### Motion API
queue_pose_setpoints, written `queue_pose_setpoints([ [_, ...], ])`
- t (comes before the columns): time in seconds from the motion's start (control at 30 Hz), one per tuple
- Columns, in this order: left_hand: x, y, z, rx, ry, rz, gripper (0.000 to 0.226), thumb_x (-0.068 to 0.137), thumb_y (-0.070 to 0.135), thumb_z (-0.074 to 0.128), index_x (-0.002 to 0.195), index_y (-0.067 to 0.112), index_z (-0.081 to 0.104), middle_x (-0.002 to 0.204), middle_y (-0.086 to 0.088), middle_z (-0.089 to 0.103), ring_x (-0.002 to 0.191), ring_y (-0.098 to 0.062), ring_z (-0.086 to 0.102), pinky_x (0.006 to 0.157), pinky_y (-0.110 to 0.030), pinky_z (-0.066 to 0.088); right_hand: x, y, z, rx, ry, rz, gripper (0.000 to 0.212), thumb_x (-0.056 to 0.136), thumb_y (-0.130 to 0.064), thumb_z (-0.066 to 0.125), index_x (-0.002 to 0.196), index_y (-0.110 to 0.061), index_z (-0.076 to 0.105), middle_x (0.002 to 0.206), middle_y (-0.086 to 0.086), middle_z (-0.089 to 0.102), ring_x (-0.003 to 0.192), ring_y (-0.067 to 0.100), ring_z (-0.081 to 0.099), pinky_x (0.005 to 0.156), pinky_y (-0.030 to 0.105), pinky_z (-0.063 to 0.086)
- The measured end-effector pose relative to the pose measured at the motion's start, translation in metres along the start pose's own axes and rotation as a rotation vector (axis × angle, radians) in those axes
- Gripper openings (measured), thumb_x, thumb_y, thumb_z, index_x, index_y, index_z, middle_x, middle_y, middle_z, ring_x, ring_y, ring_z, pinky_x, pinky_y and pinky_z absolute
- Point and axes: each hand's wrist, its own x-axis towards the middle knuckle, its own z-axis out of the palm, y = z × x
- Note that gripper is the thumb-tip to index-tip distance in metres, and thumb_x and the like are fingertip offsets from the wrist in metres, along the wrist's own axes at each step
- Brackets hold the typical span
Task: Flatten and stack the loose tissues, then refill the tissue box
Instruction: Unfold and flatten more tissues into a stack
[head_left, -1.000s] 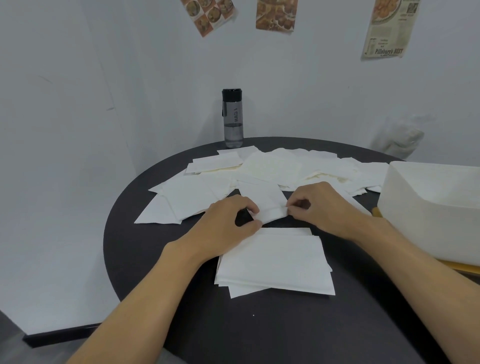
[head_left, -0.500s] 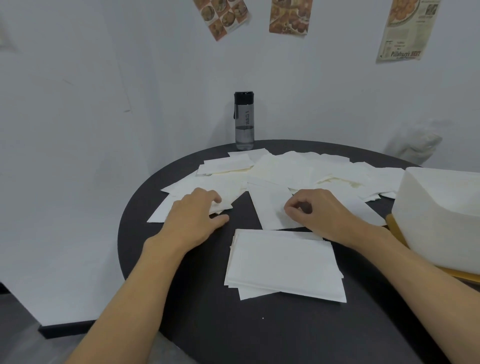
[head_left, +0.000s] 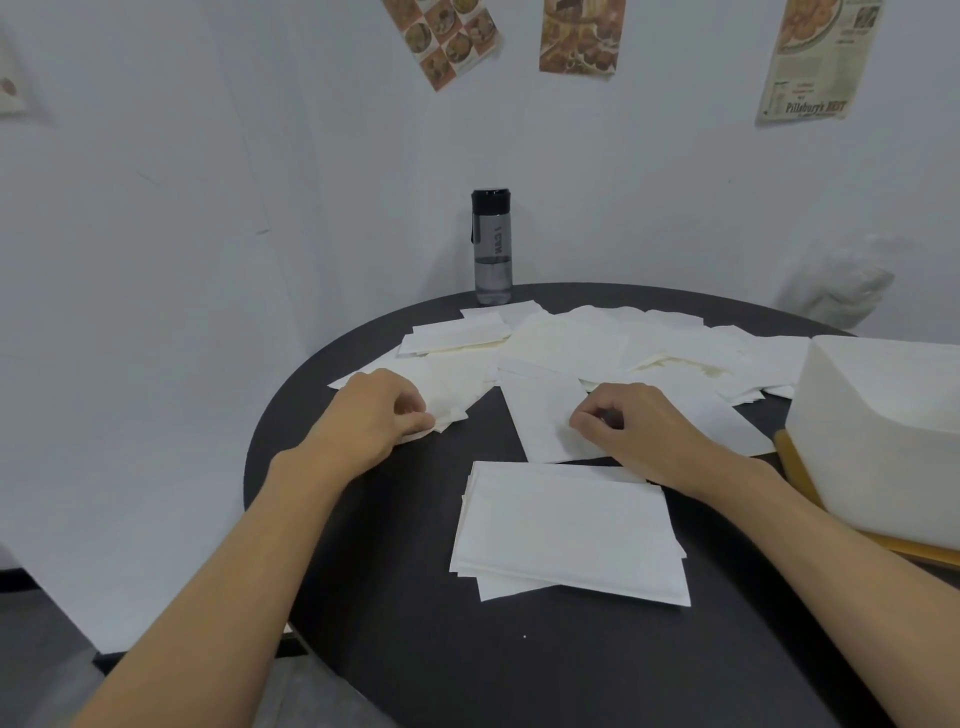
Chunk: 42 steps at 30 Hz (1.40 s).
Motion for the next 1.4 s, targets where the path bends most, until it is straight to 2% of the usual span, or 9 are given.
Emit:
queue_pose_setpoints([
  [0.2,0.0,-0.003,-0.003,-0.055,0.095,0.032,0.016,0.096,0.02,0.063,0.084,0.022,0.073,0.092,0.007,0.072,0.096,-0.015,0.062,0.083,-0.037,0.053,-0.001,-0.002,-0.001,0.01,-0.001,0.014,0.019,0.095,-0.018,0.059,0.08,-0.014,0.07,0.083,-0.012,0.065,0.063,0.004,0.05,0.059,0.025,0.046],
  [0.4,-0.007,0.021,-0.013,-0.293,0.367,0.19,0.018,0.099,0.015,0.06,0.086,0.021,0.07,0.084,0.019,0.068,0.084,0.006,0.061,0.073,-0.008,0.041,-0.001,-0.005,-0.004,0.048,0.085,0.002,0.017,0.096,-0.015,0.058,0.086,-0.011,0.071,0.089,-0.007,0.068,0.068,-0.005,0.052,0.063,0.006,0.04],
  [0.53,-0.009,0.046,-0.028,-0.488,0.378,0.265,0.02,0.098,0.013,0.064,0.083,0.024,0.071,0.078,0.016,0.069,0.076,-0.006,0.061,0.073,-0.017,0.045,0.004,-0.011,-0.005,0.189,0.214,-0.007,0.012,0.095,-0.017,0.062,0.103,-0.022,0.069,0.1,-0.012,0.069,0.089,-0.008,0.059,0.075,0.007,0.043],
  [0.73,-0.019,0.081,-0.028,-0.761,0.308,0.334,0.017,0.096,0.008,0.065,0.088,0.02,0.072,0.077,0.021,0.072,0.076,0.004,0.065,0.073,-0.011,0.046,0.007,-0.01,-0.014,0.65,0.207,0.15,0.076,0.081,-0.036,0.08,0.144,-0.024,0.039,0.126,-0.004,0.065,0.12,0.013,0.06,0.103,0.035,0.045],
  [0.93,-0.019,0.087,-0.017,-0.853,0.286,0.267,0.01,0.097,0.012,0.065,0.094,0.016,0.074,0.087,0.008,0.078,0.084,-0.008,0.072,0.086,-0.027,0.056,0.006,-0.017,-0.025,0.822,0.256,0.112,0.043,0.086,-0.032,0.074,0.106,0.006,0.064,0.102,0.011,0.071,0.09,0.026,0.061,0.085,0.043,0.046],
  [1.03,-0.021,0.086,-0.013,-0.855,0.291,0.233,0.013,0.097,0.011,0.064,0.093,0.021,0.073,0.083,0.008,0.078,0.082,-0.01,0.074,0.082,-0.031,0.057,0.004,-0.021,-0.026,0.823,0.295,0.105,0.028,0.091,-0.023,0.07,0.093,0.005,0.067,0.095,0.028,0.068,0.083,0.027,0.057,0.081,0.044,0.044],
  [1.13,-0.023,0.086,-0.01,-0.894,0.303,0.181,0.01,0.096,0.01,0.065,0.103,0.015,0.07,0.081,0.002,0.078,0.075,-0.013,0.073,0.071,-0.029,0.057,0.001,-0.026,-0.027,0.797,0.277,0.076,0.048,0.079,-0.036,0.079,0.097,0.006,0.065,0.105,0.038,0.061,0.084,0.029,0.055,0.08,0.046,0.041],
  [1.27,-0.027,0.088,-0.004,-0.954,0.293,0.132,0.02,0.094,0.01,0.067,0.113,0.014,0.065,0.078,-0.007,0.076,0.067,-0.025,0.069,0.055,-0.034,0.055,-0.001,-0.025,-0.03,0.801,0.205,0.09,0.021,0.09,-0.006,0.068,0.111,-0.002,0.066,0.102,0.017,0.074,0.094,0.033,0.068,0.093,0.044,0.05],
  [1.4,-0.034,0.084,0.003,-0.92,0.233,0.131,0.036,0.094,0.009,0.067,0.127,0.019,0.056,0.074,-0.012,0.069,0.071,0.003,0.064,0.055,-0.013,0.049,-0.002,-0.023,-0.033,0.708,0.159,0.092,0.025,0.089,-0.01,0.071,0.11,-0.023,0.066,0.09,0.001,0.068,0.086,0.023,0.064,0.082,0.041,0.047],
])
